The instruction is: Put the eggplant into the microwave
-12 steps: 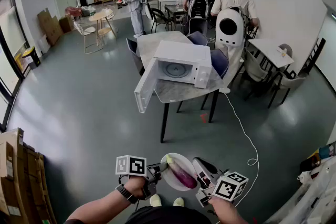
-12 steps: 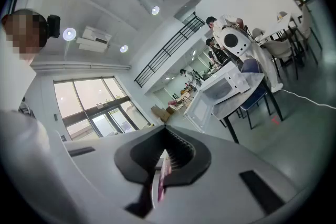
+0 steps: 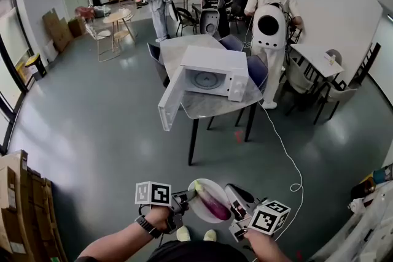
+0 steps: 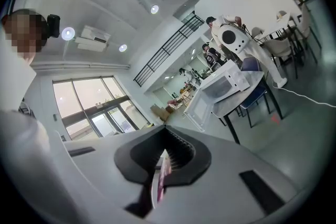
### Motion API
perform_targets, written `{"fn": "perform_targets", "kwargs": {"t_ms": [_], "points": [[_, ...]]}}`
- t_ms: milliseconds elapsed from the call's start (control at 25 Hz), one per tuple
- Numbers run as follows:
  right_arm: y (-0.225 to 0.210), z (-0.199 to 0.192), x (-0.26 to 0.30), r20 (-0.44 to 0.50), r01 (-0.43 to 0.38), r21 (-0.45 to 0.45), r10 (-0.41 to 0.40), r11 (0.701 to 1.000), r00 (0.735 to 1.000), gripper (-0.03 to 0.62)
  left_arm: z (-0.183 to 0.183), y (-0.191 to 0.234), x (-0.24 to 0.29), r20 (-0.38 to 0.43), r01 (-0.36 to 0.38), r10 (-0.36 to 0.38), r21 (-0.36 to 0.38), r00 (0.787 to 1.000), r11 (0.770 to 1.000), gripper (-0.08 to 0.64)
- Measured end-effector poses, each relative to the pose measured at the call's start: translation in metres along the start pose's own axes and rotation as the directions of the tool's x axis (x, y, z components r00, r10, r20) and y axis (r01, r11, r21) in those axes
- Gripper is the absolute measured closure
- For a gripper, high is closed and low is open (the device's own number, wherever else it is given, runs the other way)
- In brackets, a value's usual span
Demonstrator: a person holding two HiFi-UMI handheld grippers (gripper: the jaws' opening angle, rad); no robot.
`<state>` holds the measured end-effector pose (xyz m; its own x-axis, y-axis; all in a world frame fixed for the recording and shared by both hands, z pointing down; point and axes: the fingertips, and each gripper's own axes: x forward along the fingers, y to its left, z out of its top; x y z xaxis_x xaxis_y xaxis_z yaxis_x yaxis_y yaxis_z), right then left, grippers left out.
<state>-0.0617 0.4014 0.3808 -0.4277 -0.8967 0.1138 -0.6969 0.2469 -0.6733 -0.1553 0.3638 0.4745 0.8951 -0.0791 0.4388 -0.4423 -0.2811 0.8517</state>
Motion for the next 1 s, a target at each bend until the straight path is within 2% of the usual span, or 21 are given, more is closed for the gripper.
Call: {"fn": "perform_targets", "kwargs": {"t_ms": [200, 520, 1000], "points": [[0.003, -0.005, 0.006, -0.009, -0.022, 0.036, 0.023, 0.999, 1.0, 0.592, 0.004, 0.0, -0.002, 0.004, 0.005, -0.005, 0.02, 1.0, 1.0, 0.535], [0.0, -0.005, 0.025, -0.002, -0.006, 0.066, 0.006, 0.998, 1.0, 0.592, 0.014, 0.003, 0.0, -0.012, 0.015, -0.014, 0.039, 1.0, 0.999, 0.537], [0.009, 0.001, 0.073, 0.046, 0.012, 0.063, -0.015, 0.998, 0.999, 0.592, 0.039, 0.012, -0.001, -0.054, 0.046, -0.04, 0.11, 0.998, 0.993, 0.535]]}}
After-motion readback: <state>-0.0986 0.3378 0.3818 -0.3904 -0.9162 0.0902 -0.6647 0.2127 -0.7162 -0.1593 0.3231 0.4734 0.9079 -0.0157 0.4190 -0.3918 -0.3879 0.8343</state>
